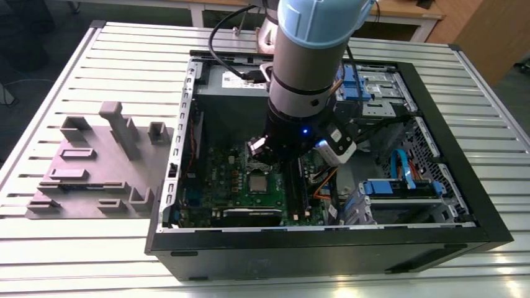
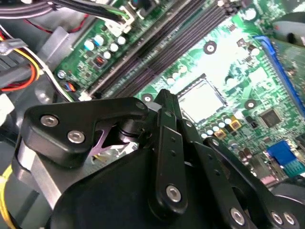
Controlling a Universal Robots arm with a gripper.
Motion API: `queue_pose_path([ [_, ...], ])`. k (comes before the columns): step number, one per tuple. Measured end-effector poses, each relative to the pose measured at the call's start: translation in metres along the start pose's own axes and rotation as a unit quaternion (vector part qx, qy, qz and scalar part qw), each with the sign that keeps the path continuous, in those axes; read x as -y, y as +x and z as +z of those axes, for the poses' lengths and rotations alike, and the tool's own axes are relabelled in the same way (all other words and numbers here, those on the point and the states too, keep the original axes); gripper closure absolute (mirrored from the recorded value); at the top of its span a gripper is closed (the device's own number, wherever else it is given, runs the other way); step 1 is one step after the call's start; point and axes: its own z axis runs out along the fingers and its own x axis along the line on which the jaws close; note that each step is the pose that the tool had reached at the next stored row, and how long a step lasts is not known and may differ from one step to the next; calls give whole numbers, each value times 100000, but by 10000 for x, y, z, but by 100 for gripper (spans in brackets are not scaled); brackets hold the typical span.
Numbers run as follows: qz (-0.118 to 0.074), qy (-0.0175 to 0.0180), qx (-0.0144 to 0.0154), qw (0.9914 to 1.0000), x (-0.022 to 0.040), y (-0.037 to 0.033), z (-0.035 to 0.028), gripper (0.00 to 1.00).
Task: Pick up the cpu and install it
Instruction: 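Close the cpu cover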
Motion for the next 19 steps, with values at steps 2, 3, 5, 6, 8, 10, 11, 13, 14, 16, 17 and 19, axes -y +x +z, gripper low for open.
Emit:
queue_pose_path([
  [2,7,4,-2,100000,-20,-22,10,90],
  [3,13,0,4,100000,-36,-29,15,90],
  [5,1,1,3,100000,-63,-38,26,90],
  [6,-2,1,2,100000,-72,-41,30,90],
  [8,-27,-1,1,100000,-89,-46,40,90],
  [10,-48,-8,8,100000,-103,-51,57,90],
  [11,-49,-2,4,100000,-108,-52,66,90],
  [13,-50,-1,3,100000,-116,-55,86,90],
  [14,-48,4,-3,100000,-122,-56,93,90],
  [16,-46,4,-2,100000,-137,-62,111,90],
  [17,-48,-1,-1,100000,-148,-65,120,90],
  [19,-48,-2,2,100000,-167,-72,133,90],
])
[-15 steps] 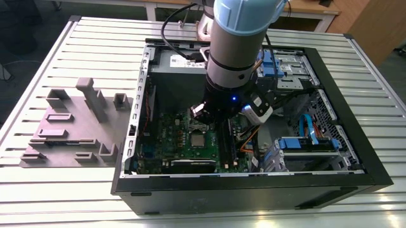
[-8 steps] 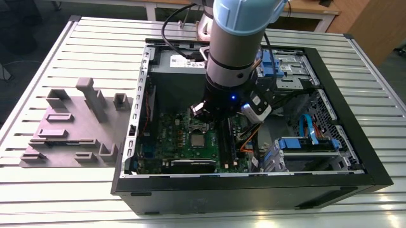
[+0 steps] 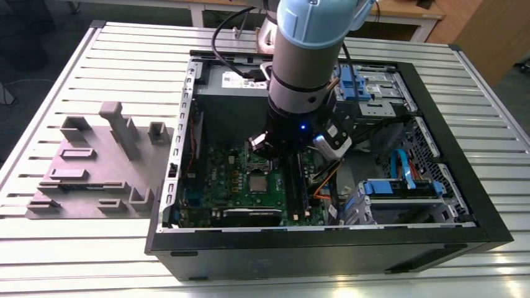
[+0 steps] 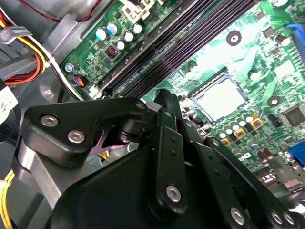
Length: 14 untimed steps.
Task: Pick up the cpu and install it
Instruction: 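Close the cpu cover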
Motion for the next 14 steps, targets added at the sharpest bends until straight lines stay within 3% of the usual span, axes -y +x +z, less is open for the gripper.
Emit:
queue_pose_path([
  [8,-3,6,-6,100000,-31,-10,61,90],
  [14,4,0,0,100000,-57,-18,69,90],
])
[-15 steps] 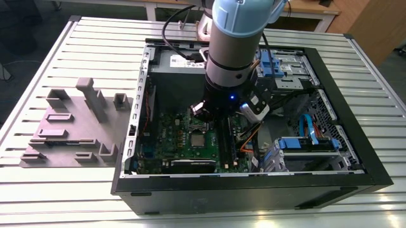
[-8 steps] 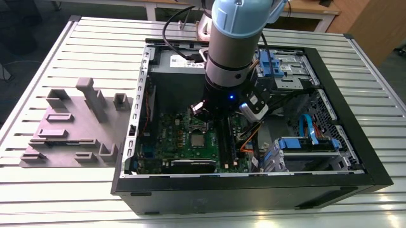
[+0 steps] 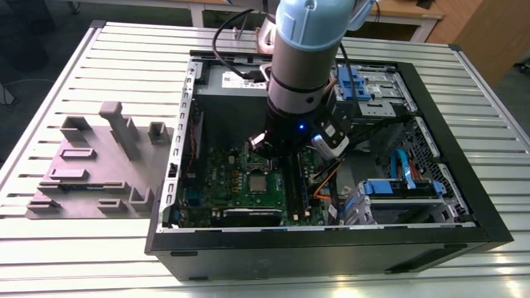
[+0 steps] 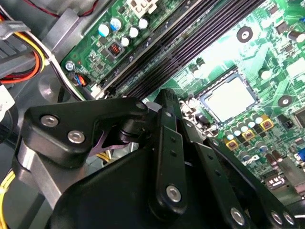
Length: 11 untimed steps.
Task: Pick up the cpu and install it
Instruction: 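Close the cpu cover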
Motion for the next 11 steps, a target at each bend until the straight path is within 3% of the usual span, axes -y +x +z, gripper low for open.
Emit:
queue_pose_path([
  [11,0,2,-2,100000,-16,-4,2,90],
])
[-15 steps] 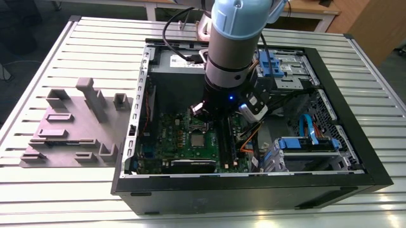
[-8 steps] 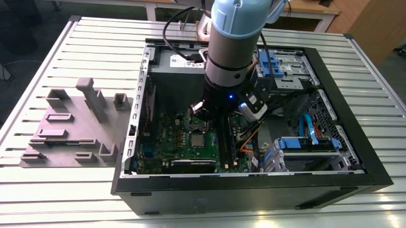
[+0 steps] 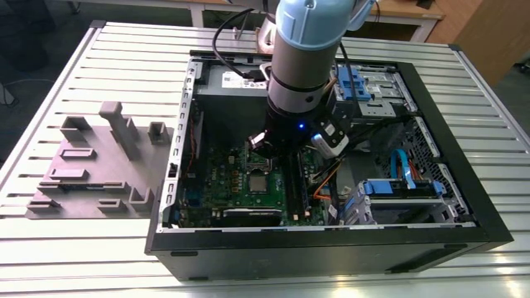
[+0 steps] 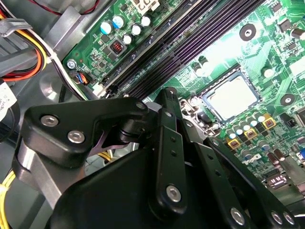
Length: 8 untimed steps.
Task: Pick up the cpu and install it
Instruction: 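Close the cpu cover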
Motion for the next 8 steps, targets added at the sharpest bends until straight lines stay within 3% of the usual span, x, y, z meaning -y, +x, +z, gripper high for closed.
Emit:
queue_pose_path([
  [8,-104,190,583,99998,-55,26,14,90],
])
